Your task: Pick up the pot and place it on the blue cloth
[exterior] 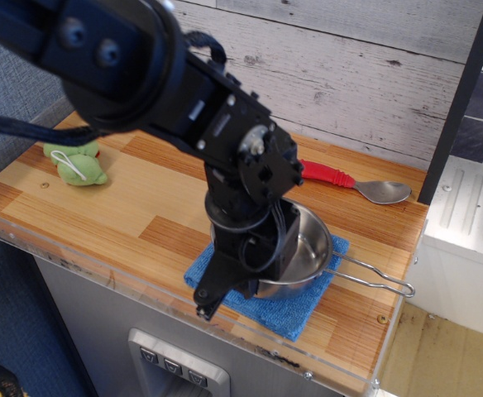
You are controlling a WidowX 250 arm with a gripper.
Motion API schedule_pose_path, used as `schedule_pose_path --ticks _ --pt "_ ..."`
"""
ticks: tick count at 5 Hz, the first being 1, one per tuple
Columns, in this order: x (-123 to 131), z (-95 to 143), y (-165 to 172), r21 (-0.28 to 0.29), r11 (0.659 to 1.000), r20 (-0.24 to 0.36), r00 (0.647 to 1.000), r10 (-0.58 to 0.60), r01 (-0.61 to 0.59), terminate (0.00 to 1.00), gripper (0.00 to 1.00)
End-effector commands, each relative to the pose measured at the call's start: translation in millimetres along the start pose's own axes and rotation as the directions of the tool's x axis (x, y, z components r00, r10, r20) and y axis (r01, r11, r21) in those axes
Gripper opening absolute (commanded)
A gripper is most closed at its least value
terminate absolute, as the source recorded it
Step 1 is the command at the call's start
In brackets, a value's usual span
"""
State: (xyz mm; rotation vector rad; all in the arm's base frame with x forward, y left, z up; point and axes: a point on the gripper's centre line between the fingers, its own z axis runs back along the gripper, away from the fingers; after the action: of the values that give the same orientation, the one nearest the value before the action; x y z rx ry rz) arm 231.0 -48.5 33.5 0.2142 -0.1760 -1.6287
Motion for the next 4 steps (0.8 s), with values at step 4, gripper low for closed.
schedule_pose_path --ticks 4 --pt "-4.8 26.1 9.1 0.085 0.993 -0.068 0.993 0.092 -0.086 0.0 1.0"
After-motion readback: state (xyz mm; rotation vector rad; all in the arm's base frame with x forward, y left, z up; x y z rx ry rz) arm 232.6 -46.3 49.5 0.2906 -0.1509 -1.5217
